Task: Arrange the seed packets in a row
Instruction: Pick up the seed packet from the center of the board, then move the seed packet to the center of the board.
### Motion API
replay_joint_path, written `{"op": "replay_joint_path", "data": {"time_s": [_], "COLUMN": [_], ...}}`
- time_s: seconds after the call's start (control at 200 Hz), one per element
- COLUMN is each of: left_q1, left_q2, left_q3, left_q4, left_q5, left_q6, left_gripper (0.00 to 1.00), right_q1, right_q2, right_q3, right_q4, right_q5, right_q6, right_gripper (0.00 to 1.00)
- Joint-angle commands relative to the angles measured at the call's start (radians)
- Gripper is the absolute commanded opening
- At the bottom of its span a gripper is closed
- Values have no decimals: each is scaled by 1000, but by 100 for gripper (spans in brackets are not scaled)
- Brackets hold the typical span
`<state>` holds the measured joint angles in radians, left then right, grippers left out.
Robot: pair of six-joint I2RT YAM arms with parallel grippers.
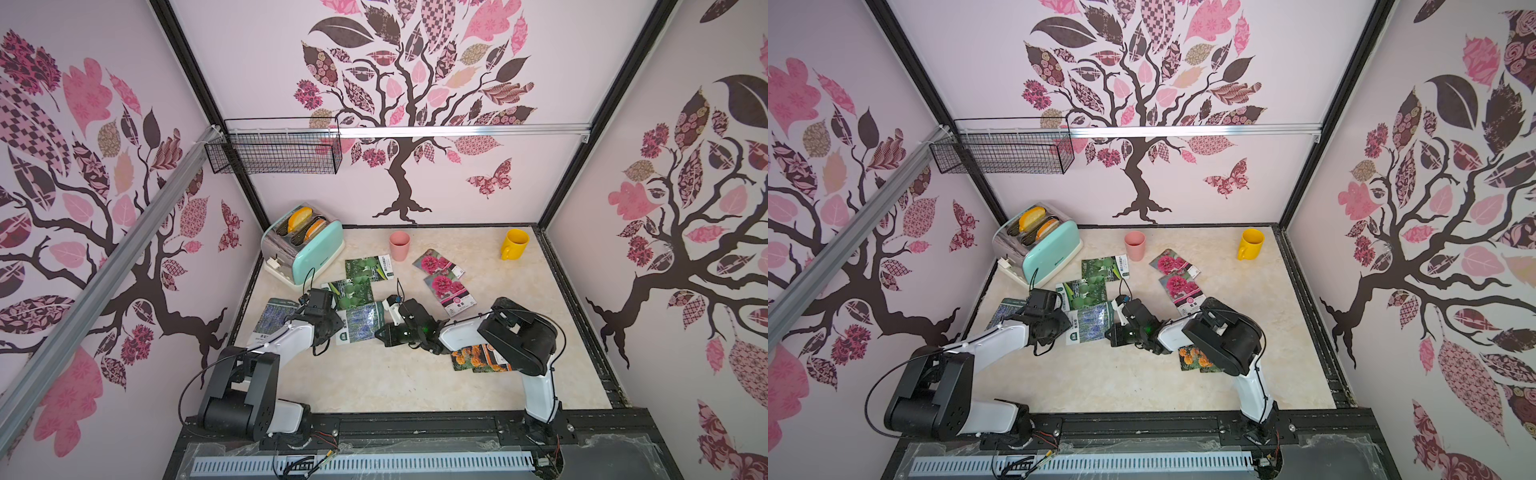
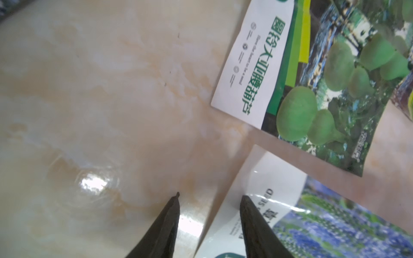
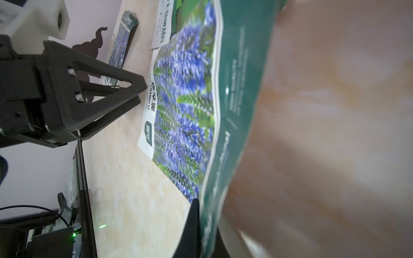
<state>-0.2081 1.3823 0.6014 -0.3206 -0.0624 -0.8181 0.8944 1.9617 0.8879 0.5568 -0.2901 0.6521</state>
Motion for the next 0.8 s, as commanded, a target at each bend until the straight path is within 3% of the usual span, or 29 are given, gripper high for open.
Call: {"op": "replay_joint_path", "data": {"time_s": [0.0, 0.225, 0.365, 0.535, 0.79], "left_q1": [-22, -75, -100, -108, -123], "left_q2": [-45, -61, 27, 183, 425], "left_q3": [24, 132, 205, 271, 431], "left_q4": [-89, -125, -96, 25, 115], "left_q5": [-16, -99, -134, -141, -94], "left_q6": [28, 100, 140, 164, 222], "left_gripper": [51, 60, 64, 66, 66], "right_q1": [5, -69, -170, -195, -212], "right_q2": [-107, -464, -770, -1104, -1275], "right_q3": [-57, -311, -446, -513, -478], "right_q4": [-20, -58, -193, -386, -558], "right_q5": [85, 135, 151, 258, 278], "right_q6": [-58, -37, -44, -83, -102], "right_gripper": [0, 0, 0, 0, 0]}}
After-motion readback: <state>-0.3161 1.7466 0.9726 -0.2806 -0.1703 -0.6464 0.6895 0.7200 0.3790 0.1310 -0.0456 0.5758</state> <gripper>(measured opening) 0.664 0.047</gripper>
